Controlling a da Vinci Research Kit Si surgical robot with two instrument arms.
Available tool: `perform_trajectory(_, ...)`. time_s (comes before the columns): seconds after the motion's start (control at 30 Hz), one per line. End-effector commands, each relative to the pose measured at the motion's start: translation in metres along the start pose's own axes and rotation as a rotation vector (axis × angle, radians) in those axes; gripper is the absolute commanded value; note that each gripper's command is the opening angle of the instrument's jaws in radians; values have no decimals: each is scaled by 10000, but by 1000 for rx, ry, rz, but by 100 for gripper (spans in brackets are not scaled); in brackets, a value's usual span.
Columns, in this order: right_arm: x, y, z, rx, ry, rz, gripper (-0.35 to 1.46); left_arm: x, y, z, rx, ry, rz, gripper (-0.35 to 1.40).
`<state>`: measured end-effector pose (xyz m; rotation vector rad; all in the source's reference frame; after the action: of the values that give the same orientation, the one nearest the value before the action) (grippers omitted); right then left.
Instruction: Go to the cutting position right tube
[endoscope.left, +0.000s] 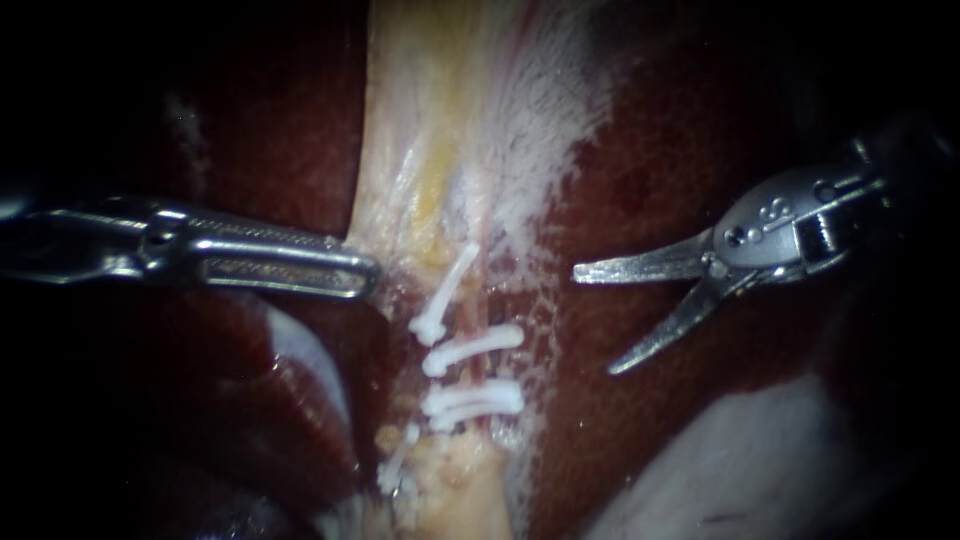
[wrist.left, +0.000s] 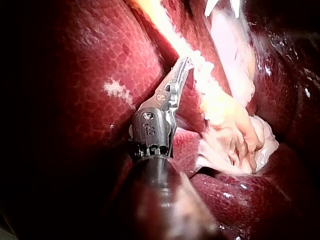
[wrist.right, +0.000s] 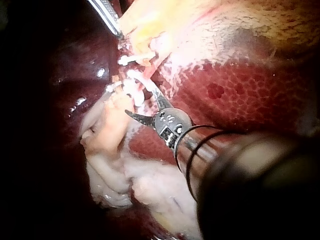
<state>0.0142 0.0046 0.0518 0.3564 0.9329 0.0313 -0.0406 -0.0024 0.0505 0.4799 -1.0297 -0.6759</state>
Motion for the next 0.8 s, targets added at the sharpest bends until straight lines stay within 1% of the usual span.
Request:
perform_trajectory(0.03,-1,-1,1,7,1,14,144,-1,0,-2,2,0,0,-35)
perform_trajectory(0.1,-5,-3,4,31,-1,105,144,-6,1,-6,6,1,-2,-35)
perform_trajectory(0.13,-7,-5,6,44,-4,125,144,-8,2,-9,11,2,-4,-35)
perform_trajectory(0.2,-13,-12,13,93,-24,137,137,-18,4,-18,1,-1,-9,-35)
perform_trajectory(0.27,-21,-20,24,137,-60,156,130,-28,6,-28,-6,-3,-14,-35)
perform_trajectory(0.3,-24,-23,29,149,-70,162,129,-33,7,-33,-12,-4,-24,-35)
perform_trajectory(0.37,-31,-30,42,189,-85,183,129,-45,8,-47,-21,-12,-20,-35)
perform_trajectory(0.5,-38,-37,64,212,-96,209,125,-66,5,-70,-31,-39,-7,-35)
perform_trajectory(0.57,-38,-39,73,227,-101,219,125,-76,1,-79,-36,-49,-2,-35)
perform_trajectory(0.63,-37,-40,79,244,-107,232,120,-84,-4,-87,-36,-59,4,-35)
perform_trajectory(0.8,-34,-39,86,256,-117,267,107,-96,-17,-96,-37,-71,14,-35)
